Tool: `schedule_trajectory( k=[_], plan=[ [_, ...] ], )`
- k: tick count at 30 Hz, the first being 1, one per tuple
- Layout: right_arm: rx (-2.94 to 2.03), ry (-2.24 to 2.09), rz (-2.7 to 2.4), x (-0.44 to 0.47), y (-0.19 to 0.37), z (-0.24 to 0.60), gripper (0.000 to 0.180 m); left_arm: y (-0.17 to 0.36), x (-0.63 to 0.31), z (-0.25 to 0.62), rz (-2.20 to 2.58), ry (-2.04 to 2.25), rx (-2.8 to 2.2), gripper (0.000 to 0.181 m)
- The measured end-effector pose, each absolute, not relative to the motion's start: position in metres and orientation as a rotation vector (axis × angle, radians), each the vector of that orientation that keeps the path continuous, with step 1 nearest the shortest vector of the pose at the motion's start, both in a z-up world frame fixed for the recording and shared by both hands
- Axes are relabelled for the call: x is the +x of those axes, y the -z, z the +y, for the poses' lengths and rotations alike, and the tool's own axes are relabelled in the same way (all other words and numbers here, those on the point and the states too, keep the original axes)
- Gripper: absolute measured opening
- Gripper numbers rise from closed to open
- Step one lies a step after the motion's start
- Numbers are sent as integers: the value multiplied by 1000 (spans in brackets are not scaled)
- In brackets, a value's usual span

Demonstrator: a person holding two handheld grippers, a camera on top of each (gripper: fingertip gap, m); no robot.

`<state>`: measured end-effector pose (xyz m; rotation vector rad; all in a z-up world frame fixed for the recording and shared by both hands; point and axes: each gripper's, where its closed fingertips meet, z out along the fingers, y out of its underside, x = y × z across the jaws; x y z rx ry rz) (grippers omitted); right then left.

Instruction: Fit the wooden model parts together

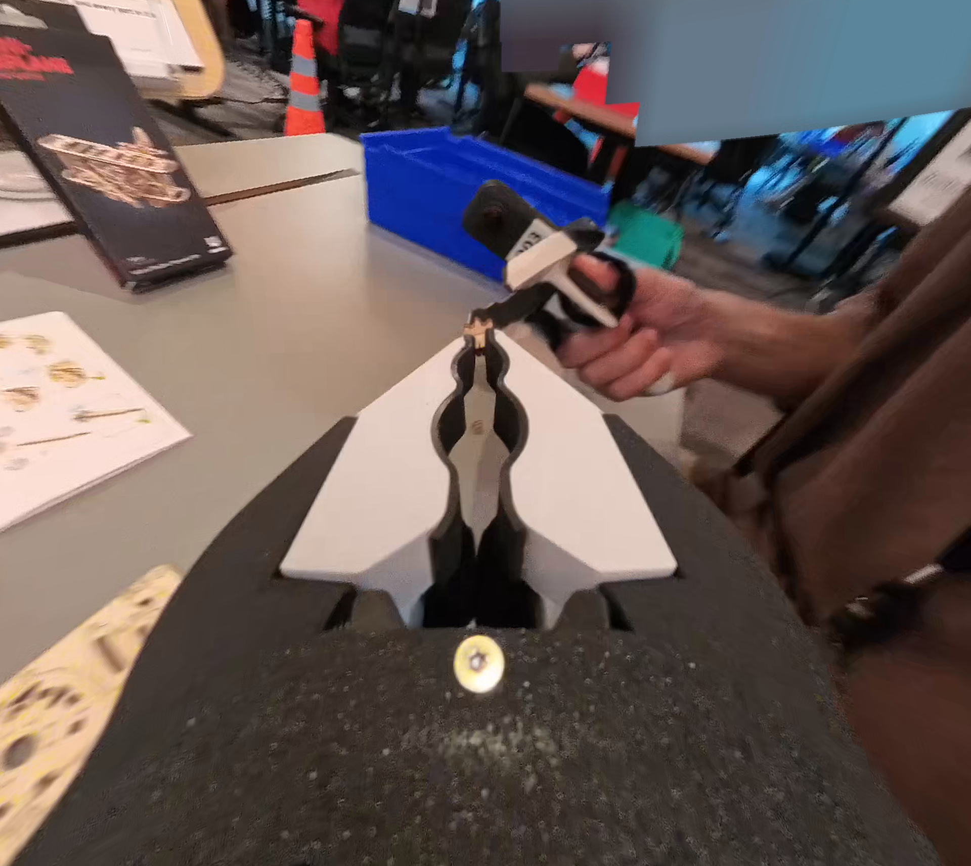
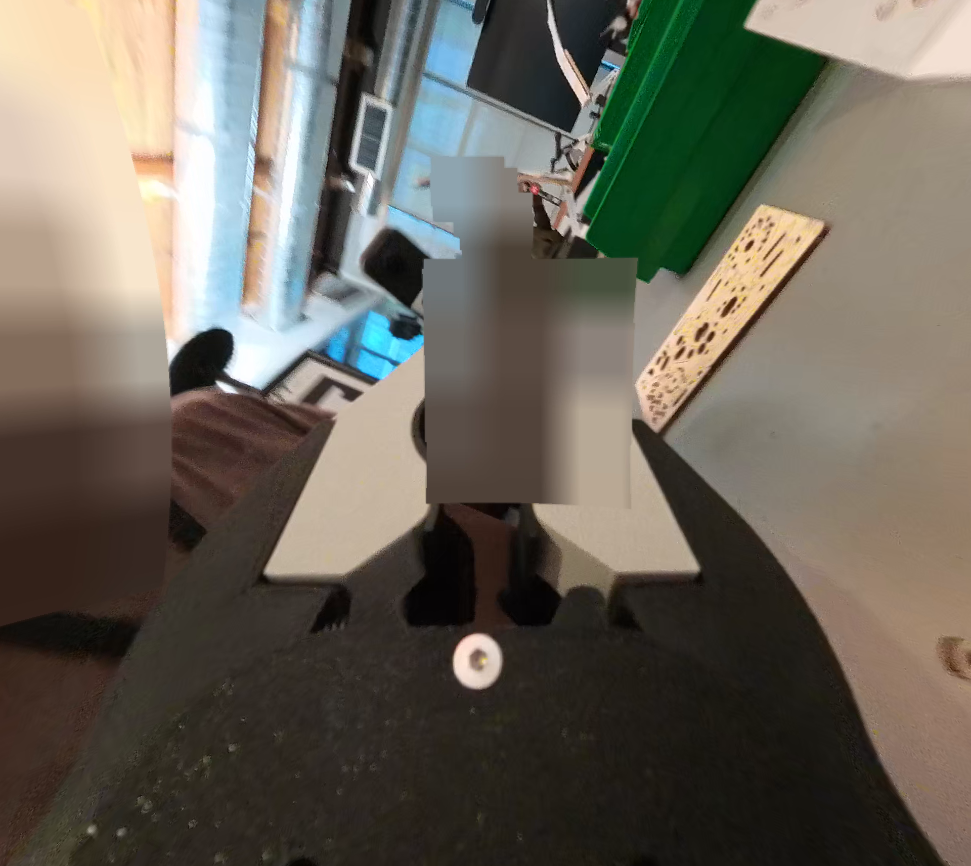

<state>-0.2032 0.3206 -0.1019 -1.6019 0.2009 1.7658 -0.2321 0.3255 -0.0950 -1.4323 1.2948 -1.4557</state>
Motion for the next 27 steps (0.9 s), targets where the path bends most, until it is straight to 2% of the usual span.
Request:
schedule_trajectory(
  k=[6,19,27],
  plan=[
    [-1709,-1381,-157,-196,94,307,16,82,-236,324,1169,1737,-1428,1],
    [-1688,-1221,-269,-216,90,306,4,82,-230,314,1183,1781,-1426,1],
    [-1637,-1292,-273,-224,81,301,0,82,-225,299,1218,1844,-1405,1]
  ],
)
